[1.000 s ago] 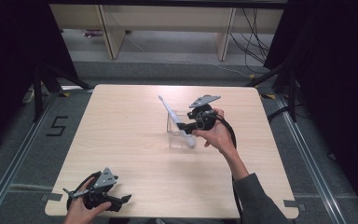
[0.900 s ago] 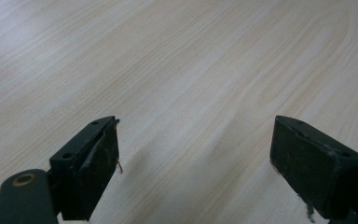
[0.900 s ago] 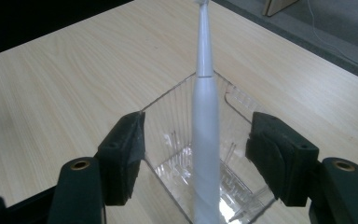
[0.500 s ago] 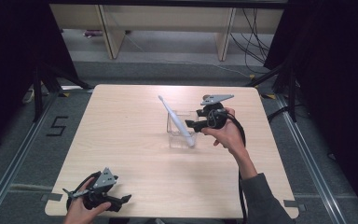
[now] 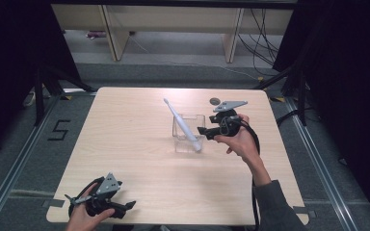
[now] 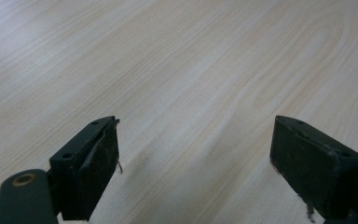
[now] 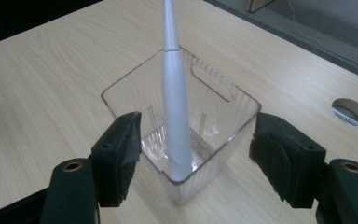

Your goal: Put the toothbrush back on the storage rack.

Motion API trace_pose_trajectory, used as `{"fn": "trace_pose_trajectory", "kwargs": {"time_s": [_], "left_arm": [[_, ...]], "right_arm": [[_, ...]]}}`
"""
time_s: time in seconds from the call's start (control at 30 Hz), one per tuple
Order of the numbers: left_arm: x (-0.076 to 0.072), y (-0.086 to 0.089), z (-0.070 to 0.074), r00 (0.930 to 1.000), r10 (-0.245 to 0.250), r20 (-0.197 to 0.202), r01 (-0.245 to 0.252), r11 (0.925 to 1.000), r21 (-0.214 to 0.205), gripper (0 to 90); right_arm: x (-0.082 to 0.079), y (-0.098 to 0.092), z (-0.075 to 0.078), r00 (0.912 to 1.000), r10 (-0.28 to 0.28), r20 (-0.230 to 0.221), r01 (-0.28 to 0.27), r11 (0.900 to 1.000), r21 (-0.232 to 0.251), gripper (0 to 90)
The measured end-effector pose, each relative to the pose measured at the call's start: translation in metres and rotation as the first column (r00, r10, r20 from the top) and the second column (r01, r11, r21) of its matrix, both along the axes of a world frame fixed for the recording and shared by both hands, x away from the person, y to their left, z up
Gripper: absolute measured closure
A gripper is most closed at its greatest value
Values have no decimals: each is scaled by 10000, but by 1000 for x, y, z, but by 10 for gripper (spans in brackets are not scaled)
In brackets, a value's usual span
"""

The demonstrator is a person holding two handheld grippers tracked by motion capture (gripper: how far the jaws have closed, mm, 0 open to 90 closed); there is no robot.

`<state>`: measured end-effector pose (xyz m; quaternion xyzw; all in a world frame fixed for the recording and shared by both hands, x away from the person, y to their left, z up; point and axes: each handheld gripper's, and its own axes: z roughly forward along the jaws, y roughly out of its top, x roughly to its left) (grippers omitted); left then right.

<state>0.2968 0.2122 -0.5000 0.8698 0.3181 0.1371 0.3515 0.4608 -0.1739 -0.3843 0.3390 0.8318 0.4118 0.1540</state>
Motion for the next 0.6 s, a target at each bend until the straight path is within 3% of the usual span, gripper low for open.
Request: {"fn": "trace_pose_trajectory", "kwargs": {"time_s": [0.03,0.17,0.6], "left_arm": [[0,0,0,10000,36,-14,-36,10000,-71,151],[0,0,0,10000,-21,-49,21,10000,-45,151],[0,-1,-1,10000,2,-13,-2,10000,-4,151]], "right_arm": [[-1,-3,1,9999,-37,-153,37,10000,24,334],[-4,-13,1,9999,-95,90,95,10000,19,328],[-15,-40,-6,9990,-450,36,450,9990,62,314]]}}
